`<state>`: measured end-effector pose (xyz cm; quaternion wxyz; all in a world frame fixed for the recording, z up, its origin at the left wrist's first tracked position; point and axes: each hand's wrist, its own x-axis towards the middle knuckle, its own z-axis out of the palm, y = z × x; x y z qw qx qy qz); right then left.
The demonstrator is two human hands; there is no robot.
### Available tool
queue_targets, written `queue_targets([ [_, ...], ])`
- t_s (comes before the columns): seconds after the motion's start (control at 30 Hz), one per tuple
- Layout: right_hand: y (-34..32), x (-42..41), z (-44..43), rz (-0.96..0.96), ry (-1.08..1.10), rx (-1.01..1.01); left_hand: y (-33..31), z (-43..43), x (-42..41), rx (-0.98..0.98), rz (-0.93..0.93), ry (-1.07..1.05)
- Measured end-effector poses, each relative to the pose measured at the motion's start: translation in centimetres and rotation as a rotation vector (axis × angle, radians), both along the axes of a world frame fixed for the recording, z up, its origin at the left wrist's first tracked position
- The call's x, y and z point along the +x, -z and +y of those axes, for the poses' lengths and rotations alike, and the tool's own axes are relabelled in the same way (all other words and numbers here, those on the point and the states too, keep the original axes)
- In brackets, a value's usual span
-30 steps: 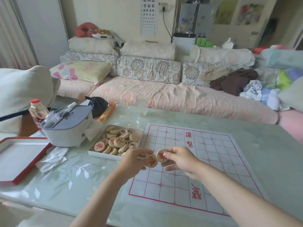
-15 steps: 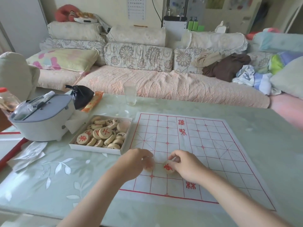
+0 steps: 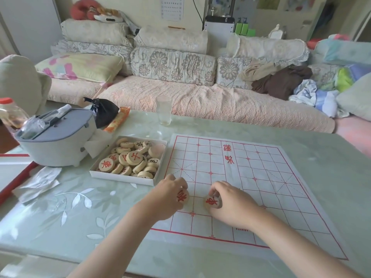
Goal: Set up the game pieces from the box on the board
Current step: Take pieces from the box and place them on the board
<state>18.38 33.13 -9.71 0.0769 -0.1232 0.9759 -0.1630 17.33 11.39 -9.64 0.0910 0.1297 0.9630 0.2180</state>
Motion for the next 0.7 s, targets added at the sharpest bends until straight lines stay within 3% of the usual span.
queue_targets([
  [0.17, -0.2, -0.9, -1.2, 0.037, 0.016, 0.011, -0.4, -2.7, -0.3, 0.178, -0.033, -0.105],
  [0.4, -1.9, -8.9, -5.8, 0.108, 0.137, -0.222, -2.8, -6.4, -3.5, 0.472, 0.086, -0.242],
  [0.7, -0.4, -22.8, -11.0, 0.209, 0.171, -0.109, -2.5, -8.4, -6.5, 0.440, 0.134, -0.362],
])
